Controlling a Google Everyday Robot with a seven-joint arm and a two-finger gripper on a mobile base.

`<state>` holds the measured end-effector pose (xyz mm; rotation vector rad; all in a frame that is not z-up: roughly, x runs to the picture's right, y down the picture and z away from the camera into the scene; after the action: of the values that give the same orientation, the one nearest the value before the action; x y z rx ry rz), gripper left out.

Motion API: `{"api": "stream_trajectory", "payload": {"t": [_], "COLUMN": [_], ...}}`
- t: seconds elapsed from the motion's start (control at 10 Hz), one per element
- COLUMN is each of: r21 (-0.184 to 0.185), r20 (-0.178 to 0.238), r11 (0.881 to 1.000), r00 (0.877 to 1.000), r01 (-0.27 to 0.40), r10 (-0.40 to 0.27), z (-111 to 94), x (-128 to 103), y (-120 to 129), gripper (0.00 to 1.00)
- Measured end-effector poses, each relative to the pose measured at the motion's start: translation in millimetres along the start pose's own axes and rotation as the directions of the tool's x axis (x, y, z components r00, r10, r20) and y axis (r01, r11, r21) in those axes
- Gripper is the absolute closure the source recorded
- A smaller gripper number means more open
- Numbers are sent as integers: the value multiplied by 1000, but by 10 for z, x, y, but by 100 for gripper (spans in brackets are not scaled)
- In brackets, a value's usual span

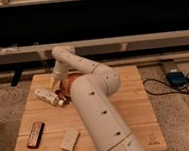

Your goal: Push the ceramic bowl across the table

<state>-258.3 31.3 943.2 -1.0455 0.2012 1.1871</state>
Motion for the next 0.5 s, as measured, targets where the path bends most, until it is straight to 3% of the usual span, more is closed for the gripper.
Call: {"api": "stream_trajectory", "payload": {"t": [0.3, 0.5], "r21": [-11, 36], "r20": [-4, 17], "r11": [998, 997], "r00": [998, 997], "r01": [61, 71], "r10": [-61, -72], "z": [-46, -193], "x": [-22, -3], "y": [193, 166], "gripper": [35, 35]}}
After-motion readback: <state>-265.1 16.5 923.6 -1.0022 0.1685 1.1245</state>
